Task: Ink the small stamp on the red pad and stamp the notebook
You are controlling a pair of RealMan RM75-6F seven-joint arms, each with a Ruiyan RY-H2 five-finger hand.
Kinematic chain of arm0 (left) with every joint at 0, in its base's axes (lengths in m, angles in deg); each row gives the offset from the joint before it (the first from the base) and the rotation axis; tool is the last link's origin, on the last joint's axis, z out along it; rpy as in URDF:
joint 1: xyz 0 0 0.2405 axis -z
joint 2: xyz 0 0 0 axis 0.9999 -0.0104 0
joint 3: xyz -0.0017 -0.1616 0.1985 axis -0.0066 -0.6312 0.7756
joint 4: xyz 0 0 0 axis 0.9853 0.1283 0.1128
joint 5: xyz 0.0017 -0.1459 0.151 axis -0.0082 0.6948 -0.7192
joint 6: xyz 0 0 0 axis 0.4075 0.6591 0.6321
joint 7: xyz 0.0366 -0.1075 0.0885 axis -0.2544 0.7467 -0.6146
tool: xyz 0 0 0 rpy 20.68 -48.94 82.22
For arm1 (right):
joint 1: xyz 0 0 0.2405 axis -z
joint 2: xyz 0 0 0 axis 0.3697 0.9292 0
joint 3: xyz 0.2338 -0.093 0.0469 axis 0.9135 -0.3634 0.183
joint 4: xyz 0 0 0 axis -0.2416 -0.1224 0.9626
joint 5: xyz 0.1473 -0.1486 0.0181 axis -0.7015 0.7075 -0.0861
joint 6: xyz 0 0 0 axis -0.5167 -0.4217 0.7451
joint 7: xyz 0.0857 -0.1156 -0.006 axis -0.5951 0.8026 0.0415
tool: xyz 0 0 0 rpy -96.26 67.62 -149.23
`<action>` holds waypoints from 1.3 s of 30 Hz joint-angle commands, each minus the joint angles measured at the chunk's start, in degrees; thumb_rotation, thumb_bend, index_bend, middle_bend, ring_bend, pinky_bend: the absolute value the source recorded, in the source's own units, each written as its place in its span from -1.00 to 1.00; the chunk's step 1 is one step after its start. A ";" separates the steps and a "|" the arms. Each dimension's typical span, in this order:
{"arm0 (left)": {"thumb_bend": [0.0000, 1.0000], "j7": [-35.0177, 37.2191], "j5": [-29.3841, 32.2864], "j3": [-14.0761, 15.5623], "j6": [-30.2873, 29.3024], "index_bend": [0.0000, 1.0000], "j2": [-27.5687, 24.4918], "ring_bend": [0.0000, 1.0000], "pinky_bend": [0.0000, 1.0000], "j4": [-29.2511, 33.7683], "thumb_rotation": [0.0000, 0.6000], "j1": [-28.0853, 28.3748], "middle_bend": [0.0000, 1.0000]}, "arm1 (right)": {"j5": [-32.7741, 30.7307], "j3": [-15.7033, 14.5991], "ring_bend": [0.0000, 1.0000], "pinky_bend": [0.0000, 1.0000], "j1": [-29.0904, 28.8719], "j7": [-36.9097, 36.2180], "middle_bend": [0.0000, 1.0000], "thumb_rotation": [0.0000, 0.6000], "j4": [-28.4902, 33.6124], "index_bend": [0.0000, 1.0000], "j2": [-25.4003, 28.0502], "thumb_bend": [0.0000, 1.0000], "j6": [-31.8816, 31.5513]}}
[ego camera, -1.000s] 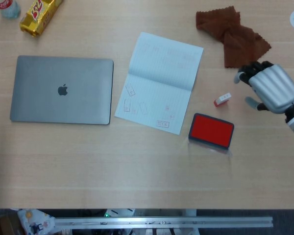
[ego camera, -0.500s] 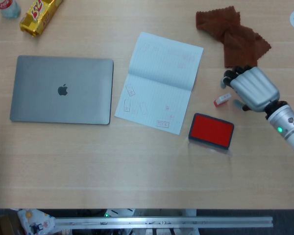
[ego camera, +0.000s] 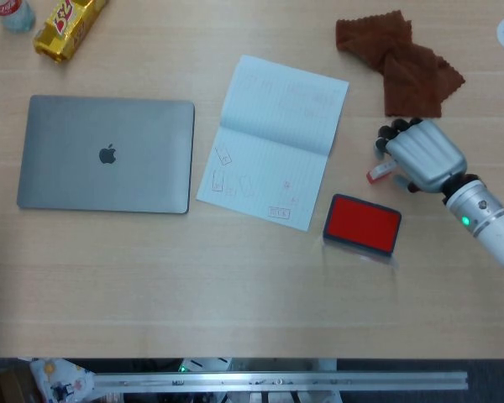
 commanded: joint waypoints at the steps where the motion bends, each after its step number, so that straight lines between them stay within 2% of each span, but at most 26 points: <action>1: -0.46 0.03 0.08 -0.01 0.05 -0.66 -0.03 -0.81 -0.77 0.00 1.00 -0.01 -0.79 | -0.17 -0.05 -0.47 -0.22 -0.31 -0.31 -0.30 1.00 -0.76 -0.07 -0.80 -0.53 -0.15; 11: -0.46 0.07 0.42 -0.10 0.23 -0.66 0.07 -0.81 -0.77 -0.29 1.00 0.00 -0.79 | -1.76 0.20 -0.47 -0.22 -1.37 0.01 -0.29 1.00 -2.09 -0.02 -2.07 -0.53 0.41; 28: -0.46 0.52 0.61 -0.13 0.04 -0.66 0.20 -0.81 -0.77 -0.81 1.00 -0.24 -0.80 | -5.56 0.18 -0.47 -0.22 -2.74 2.44 -0.21 1.00 -2.50 0.22 -2.88 -0.48 2.27; 32: -0.46 0.52 0.83 -0.17 0.03 -0.66 0.12 -0.81 -0.77 -0.72 1.00 -0.33 -0.80 | -6.03 0.20 -0.47 -0.22 -2.63 2.06 -0.18 1.00 -1.20 0.27 -1.74 -0.39 2.08; 39: -0.46 0.68 0.74 -0.19 -0.14 -0.66 -0.08 -0.81 -0.77 -0.26 1.00 -0.44 -0.80 | -5.57 -0.19 -0.47 -0.22 -1.91 0.92 -0.17 1.00 4.88 0.28 3.98 -0.24 0.90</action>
